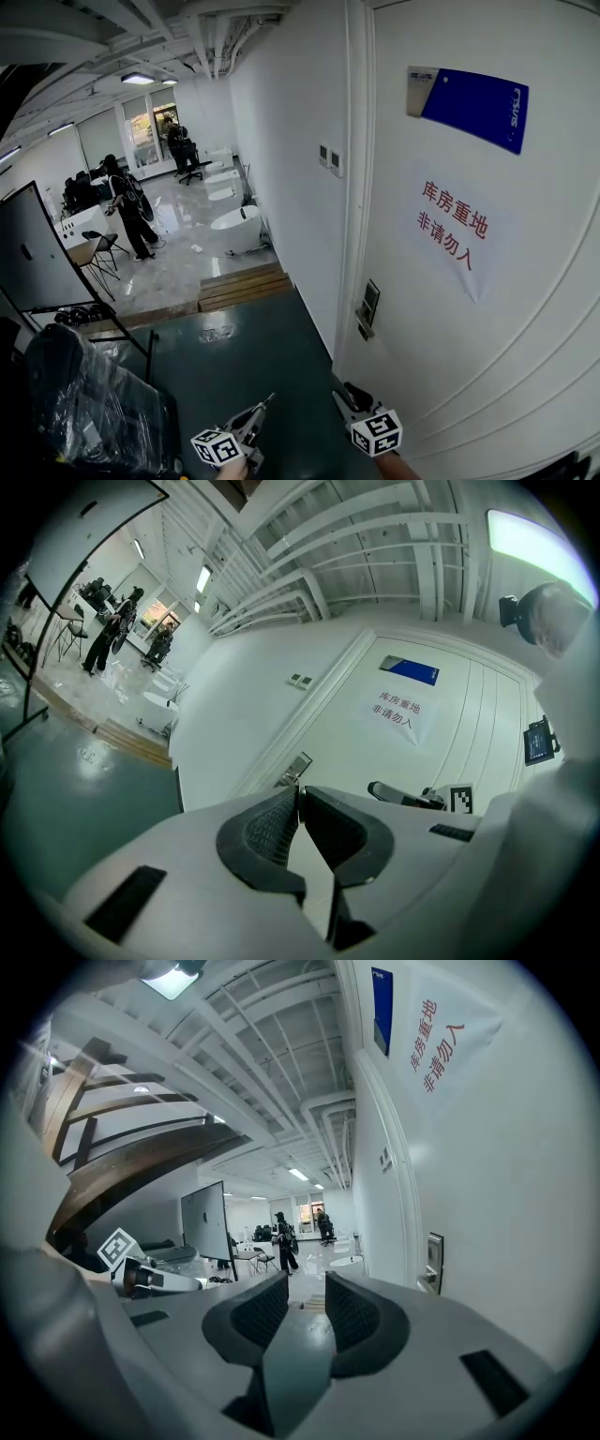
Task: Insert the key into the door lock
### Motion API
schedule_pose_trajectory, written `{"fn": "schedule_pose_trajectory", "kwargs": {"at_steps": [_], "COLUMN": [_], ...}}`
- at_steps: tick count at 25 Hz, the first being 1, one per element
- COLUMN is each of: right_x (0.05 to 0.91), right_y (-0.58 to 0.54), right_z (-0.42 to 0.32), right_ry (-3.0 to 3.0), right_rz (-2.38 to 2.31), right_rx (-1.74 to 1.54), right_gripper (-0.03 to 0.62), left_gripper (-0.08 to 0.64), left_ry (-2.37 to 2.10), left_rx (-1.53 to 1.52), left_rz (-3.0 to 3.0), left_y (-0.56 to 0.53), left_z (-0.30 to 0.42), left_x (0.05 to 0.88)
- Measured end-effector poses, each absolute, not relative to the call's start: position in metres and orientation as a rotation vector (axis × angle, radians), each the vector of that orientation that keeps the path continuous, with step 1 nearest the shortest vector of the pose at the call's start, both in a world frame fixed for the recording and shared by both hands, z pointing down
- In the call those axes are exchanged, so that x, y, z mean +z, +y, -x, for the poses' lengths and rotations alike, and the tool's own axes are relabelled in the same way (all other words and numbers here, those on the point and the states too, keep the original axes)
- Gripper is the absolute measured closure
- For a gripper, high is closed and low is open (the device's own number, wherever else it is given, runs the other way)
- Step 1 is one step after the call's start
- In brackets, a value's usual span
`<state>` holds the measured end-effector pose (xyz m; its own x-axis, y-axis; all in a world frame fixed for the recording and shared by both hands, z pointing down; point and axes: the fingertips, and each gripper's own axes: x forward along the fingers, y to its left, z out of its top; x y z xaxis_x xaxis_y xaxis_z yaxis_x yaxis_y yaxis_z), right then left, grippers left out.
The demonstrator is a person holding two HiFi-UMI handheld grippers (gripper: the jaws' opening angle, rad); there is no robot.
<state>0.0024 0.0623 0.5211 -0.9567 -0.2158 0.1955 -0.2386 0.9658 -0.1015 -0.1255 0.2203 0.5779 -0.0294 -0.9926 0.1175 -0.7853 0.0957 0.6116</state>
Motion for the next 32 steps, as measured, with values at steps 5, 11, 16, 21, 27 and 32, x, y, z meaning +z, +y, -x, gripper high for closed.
{"fn": "schedule_pose_trajectory", "kwargs": {"at_steps": [5,11,16,21,27,32], "right_x": [0.523,0.53,0.533,0.541,0.541,0.537], "right_y": [0.056,0.054,0.056,0.06,0.059,0.054], "right_z": [-0.003,-0.006,-0.007,-0.001,0.019,0.047], "right_ry": [-2.934,-2.928,-2.921,-2.908,-2.899,-2.891], "right_rz": [-0.342,-0.343,-0.35,-0.357,-0.395,-0.42], "right_rx": [0.191,0.212,0.235,0.259,0.267,0.258], "right_gripper": [0.483,0.483,0.483,0.483,0.483,0.483], "left_gripper": [0.526,0.526,0.526,0.526,0.526,0.526], "left_ry": [-1.87,-1.859,-1.85,-1.823,-1.782,-1.757], "left_rx": [-0.534,-0.533,-0.509,-0.497,-0.498,-0.491], "left_rz": [-1.743,-1.72,-1.717,-1.723,-1.734,-1.763], "left_y": [0.216,0.217,0.218,0.219,0.216,0.203], "left_z": [0.127,0.124,0.12,0.124,0.148,0.177], "left_x": [0.58,0.588,0.584,0.592,0.599,0.591]}}
